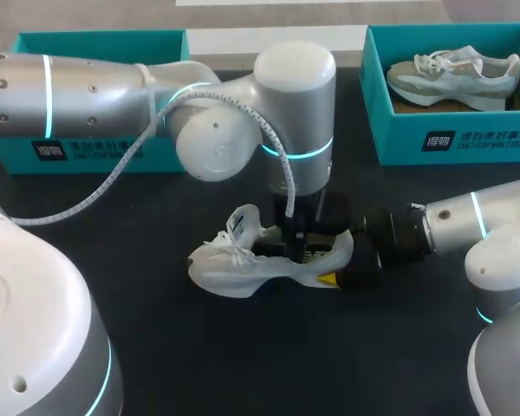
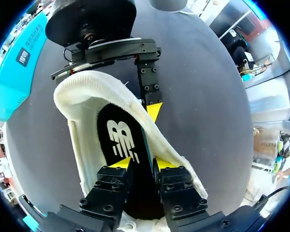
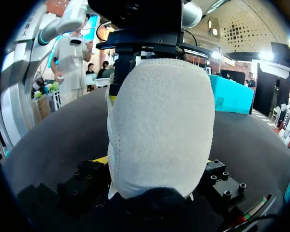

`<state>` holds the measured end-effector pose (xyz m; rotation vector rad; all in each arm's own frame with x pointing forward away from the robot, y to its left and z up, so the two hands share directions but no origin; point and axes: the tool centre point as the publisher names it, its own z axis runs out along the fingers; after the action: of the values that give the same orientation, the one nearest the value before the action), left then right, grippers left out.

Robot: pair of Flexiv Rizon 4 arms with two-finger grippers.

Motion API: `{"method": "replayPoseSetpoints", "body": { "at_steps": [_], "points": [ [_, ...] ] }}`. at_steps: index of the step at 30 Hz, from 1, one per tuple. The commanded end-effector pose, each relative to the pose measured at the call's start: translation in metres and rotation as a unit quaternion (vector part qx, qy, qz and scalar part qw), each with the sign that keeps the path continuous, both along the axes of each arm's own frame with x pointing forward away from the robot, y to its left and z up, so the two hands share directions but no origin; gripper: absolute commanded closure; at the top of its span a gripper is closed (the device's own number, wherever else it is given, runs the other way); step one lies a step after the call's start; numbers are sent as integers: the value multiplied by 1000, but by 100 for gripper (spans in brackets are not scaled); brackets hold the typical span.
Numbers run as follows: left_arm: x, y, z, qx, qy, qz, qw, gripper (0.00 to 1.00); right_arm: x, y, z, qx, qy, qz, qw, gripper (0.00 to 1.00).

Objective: Take the shoe out of the shoebox, open the shoe tongue, remove and reinsert the insole, then place the shoe into the shoebox

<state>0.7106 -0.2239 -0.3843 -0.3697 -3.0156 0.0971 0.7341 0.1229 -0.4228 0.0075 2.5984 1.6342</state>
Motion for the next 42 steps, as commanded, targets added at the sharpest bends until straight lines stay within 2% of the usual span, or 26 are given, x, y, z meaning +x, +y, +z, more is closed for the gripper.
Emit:
{"method": "replayPoseSetpoints", "body": {
  "at_steps": [1,4,9,12,13,14,19,35,42],
  "points": [
    [0,-1,-9,-1,2,-3,1000,67,0,6,-9,-2,1,0,1000,100],
    [2,-3,-18,2,-3,-5,1000,64,0,6,-9,-2,1,0,1000,100],
    [2,-3,-30,-2,-13,-8,1000,63,0,6,-9,-2,1,0,1000,100],
    [2,-4,-38,0,-25,-6,1000,73,0,6,-9,-2,1,0,1000,100],
    [3,-4,-41,0,-25,-6,1000,88,0,6,-9,-2,1,0,1000,100],
    [3,-4,-44,-1,-26,-1,1000,98,0,6,-9,-2,1,0,1000,100],
    [7,-3,-49,1,-29,18,999,100,0,6,-9,-2,1,0,1000,100],
    [19,23,5,-25,-19,77,997,100,0,6,-9,-2,1,0,1000,100],
    [17,31,24,-38,-2,78,996,100,0,6,-9,-2,1,0,1000,100]
  ]
}}
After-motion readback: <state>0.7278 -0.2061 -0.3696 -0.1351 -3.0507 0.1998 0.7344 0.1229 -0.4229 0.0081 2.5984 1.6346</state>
